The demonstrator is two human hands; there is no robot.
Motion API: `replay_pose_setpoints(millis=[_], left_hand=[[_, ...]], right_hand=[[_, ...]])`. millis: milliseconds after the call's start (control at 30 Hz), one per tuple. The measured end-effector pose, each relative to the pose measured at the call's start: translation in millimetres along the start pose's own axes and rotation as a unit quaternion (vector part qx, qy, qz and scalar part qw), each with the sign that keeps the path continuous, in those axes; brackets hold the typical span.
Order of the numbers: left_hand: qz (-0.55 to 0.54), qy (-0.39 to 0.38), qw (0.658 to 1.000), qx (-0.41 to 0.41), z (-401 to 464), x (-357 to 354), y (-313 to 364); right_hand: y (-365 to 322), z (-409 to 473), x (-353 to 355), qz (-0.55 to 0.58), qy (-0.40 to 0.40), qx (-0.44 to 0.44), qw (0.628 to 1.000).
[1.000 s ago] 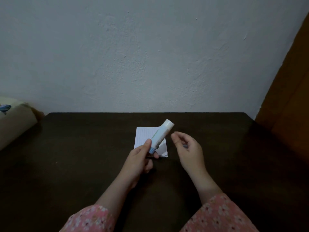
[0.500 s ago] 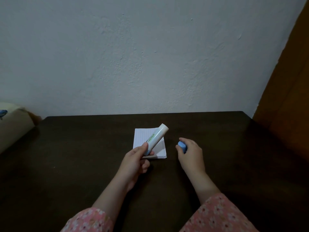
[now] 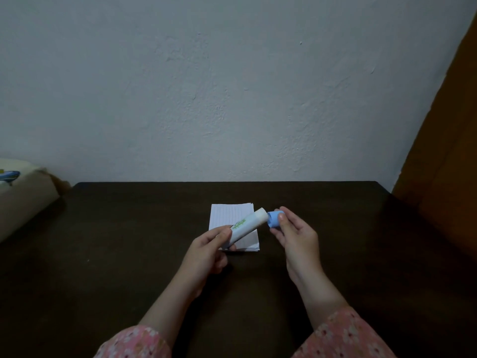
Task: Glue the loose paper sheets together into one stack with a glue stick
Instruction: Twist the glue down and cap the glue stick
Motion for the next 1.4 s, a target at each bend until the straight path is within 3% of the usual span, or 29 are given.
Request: replay_pose_setpoints(millis=[367, 800, 1033, 1267, 1400], left_hand=[[0.029, -0.006, 1.0, -0.008, -3, 8, 3], [0.083, -0.031, 0.996, -0.011, -11, 11, 16], [0.053, -0.021, 0.998, 0.013, -9, 16, 13], [0.082, -0.085, 0.993, 0.015, -10, 13, 12], [0.091, -0.112, 0.988, 0.056, -13, 11, 9]], right_hand=[[1, -4, -8, 0.023, -0.026, 0.016, 0.999], [2, -12, -22, -0.026, -0.096, 0.042, 0.994], [-1, -20, -20, -0.112, -0.146, 0.073, 0.98], [-2, -20, -19, -0.21, -0.15, 0.109, 0.96], [3, -19, -22, -0.239, -0.168, 0.105, 0.951]])
Point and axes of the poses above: each hand's wrist, its own z-axis towards the middle knuckle, its own x-axis out of the back of the hand, y = z × x, the point moved 5 cm from there along z, towards the middle knuckle, and after that the axes turned 4 degrees about z, right-handed, at the moved point
